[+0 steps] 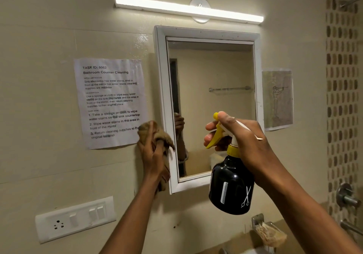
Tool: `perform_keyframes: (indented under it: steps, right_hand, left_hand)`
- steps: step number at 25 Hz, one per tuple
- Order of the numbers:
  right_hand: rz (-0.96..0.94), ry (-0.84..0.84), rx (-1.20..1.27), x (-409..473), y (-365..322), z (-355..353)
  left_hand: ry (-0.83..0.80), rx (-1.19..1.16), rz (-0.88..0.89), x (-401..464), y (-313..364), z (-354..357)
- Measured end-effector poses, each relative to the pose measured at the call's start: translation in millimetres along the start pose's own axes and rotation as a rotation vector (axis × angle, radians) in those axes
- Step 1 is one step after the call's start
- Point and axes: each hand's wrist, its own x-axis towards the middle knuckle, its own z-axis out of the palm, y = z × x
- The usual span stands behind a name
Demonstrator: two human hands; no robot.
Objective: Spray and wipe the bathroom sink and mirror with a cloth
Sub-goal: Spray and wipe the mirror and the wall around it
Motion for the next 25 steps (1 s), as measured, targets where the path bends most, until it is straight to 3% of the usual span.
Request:
perform_keyframes:
  steps: [3, 7, 11, 14, 15, 18, 20, 22, 25]
  right_hand:
    - [0.018, 0.035, 0.016, 3, 5, -8]
    - [0.052, 0.049, 0.015, 6, 16, -10]
    - [0.071, 0.034, 0.033, 6, 20, 0]
    - [0.063, -0.004, 0.044, 1, 21, 5]
    - [0.054, -0.012, 0.046, -1, 20, 4]
    - [0.037, 0.008, 0.053, -2, 16, -8]
    - [0.041, 0.022, 0.048, -1, 13, -19]
    - [0.04, 0.028, 0.067, 0, 10, -25]
    - [0.03, 0.033, 0.084, -3, 8, -27]
  left_hand:
    - [-0.092, 0.058, -0.011, 0, 0, 18]
    - [-0.162, 0.132, -0.065, -78, -47, 13]
    - [-0.21, 0.241, -0.286, -129, -87, 10]
    - [-0.43, 0.308, -0.313, -165, -85, 0]
    - [-0.436, 0.3, -0.344, -177, -83, 2]
    - [-0.039, 0.185, -0.329, -193, -60, 17]
    - [0.219, 0.02, -0.193, -175, -41, 21]
    - [0.291, 0.001, -0.146, -135, -18, 23]
    - [0.243, 0.261, -0.101, -99, -18, 32]
